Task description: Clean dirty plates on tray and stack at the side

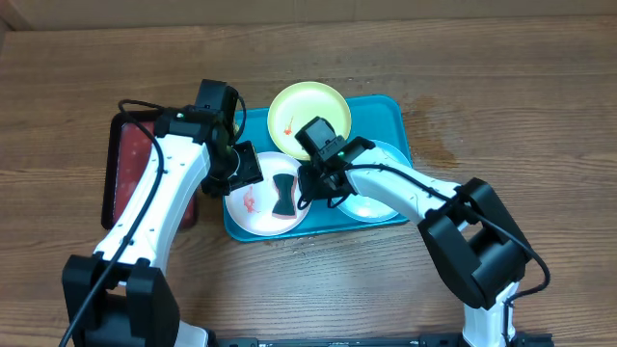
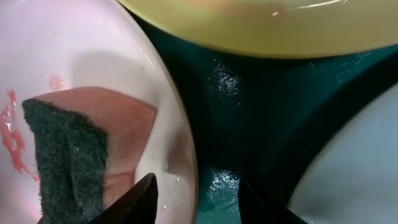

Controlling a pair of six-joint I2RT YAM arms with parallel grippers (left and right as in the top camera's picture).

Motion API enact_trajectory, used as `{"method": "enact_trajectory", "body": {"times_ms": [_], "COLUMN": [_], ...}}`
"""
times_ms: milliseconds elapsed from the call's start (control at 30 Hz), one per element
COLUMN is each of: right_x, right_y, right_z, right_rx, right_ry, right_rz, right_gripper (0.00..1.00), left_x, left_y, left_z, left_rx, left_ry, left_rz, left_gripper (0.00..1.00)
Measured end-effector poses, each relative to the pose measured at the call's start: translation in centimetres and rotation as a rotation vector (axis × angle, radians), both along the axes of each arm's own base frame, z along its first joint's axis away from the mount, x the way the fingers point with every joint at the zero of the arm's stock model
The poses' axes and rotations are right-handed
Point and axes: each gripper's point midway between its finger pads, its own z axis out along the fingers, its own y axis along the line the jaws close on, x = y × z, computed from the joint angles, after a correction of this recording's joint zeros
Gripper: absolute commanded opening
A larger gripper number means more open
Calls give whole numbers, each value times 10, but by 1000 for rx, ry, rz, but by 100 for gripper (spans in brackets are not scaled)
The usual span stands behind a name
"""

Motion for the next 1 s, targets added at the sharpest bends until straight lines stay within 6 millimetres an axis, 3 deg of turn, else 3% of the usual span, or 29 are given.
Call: {"method": "enact_trajectory", "body": {"times_ms": [167, 333, 467, 567, 767, 1000], "right_x": [0, -1, 0, 0, 0, 0], "right_y": [0, -1, 0, 0, 0, 1], "right_z": [-1, -3, -3, -2, -2, -2], "right_rx": [1, 1, 3, 6, 7, 9], "right_ry": [-3, 0, -2, -3, -3, -5], "right_rz": [0, -3, -4, -3, -3, -3], "right_gripper": [31, 25, 25, 25, 25, 25], "left_x": [2, 5, 8, 10, 4, 2], "left_y": [-1, -1, -7, -23, -48, -53], "left_z": [-3, -4, -9, -20, -45, -65], "left_rx": [0, -2, -26, -73, -138, -161], "left_ry": [2, -5, -24, -50, -77, -105], "left_rz": [3, 3, -8, -45, -102, -114], "left_gripper": [33, 33, 35, 50, 49, 46]}}
